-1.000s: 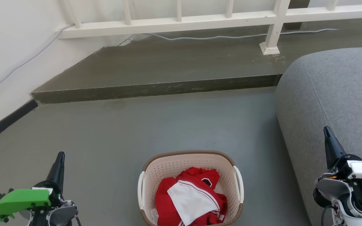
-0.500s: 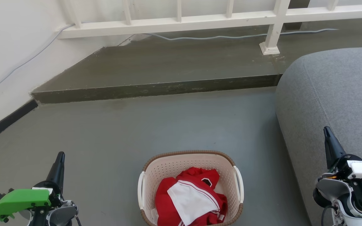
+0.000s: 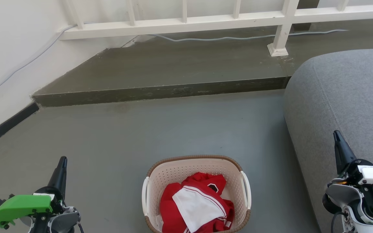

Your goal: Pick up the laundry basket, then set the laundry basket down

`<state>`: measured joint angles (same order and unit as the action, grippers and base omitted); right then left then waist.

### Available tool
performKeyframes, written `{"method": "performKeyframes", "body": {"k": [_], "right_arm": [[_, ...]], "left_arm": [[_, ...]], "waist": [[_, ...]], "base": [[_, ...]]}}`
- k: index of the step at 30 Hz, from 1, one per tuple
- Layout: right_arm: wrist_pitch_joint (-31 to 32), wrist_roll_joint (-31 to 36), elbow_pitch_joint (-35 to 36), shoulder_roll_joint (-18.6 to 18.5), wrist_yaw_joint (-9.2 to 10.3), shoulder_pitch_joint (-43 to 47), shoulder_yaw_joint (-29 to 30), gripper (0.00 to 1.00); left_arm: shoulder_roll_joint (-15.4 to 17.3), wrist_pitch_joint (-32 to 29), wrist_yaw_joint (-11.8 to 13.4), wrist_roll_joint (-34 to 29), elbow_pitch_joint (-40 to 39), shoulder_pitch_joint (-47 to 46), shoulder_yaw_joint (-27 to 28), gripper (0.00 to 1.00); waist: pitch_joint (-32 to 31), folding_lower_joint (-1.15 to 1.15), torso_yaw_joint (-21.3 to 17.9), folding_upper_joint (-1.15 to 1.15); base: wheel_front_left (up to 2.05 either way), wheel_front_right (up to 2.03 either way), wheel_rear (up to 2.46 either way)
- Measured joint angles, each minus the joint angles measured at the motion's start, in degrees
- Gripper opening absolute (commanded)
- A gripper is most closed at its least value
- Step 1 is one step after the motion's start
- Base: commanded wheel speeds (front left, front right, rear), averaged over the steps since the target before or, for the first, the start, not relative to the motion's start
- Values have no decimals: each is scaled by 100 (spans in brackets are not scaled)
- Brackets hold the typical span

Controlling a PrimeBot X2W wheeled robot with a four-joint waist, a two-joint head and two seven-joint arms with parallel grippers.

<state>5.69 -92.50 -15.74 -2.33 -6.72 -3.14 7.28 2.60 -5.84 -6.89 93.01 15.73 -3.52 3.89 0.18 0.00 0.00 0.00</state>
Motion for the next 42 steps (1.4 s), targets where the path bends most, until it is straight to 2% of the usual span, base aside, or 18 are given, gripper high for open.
{"method": "performKeyframes", "body": {"k": [31,32,33,34,35,36,42], "right_arm": [[1,0,0,1,0,0,2,0],[1,0,0,1,0,0,2,100],[-1,0,-15,7,7,9,0,100],[-2,0,-60,24,21,31,-3,0],[-3,0,-125,55,24,82,-8,0],[-3,0,-188,86,24,148,-15,100],[-34,0,-224,133,24,258,-38,100]], "left_arm": [[-2,0,0,0,0,0,2,0],[-2,0,0,0,0,0,2,100],[-3,1,3,0,22,5,-3,100],[-14,1,9,0,69,24,-12,0],[-38,1,11,0,134,67,-22,0],[-66,1,11,0,201,120,-27,100],[-132,35,12,0,233,236,-33,100]], "waist": [[0,0,0,0],[0,0,0,0],[0,0,0,0],[0,0,0,0],[0,0,0,0],[0,0,0,0],[3,0,1,0]], "base": [[0,0,0],[0,0,0],[0,0,0],[0,0,0],[0,0,0],[0,0,0],[0,0,0]]}}
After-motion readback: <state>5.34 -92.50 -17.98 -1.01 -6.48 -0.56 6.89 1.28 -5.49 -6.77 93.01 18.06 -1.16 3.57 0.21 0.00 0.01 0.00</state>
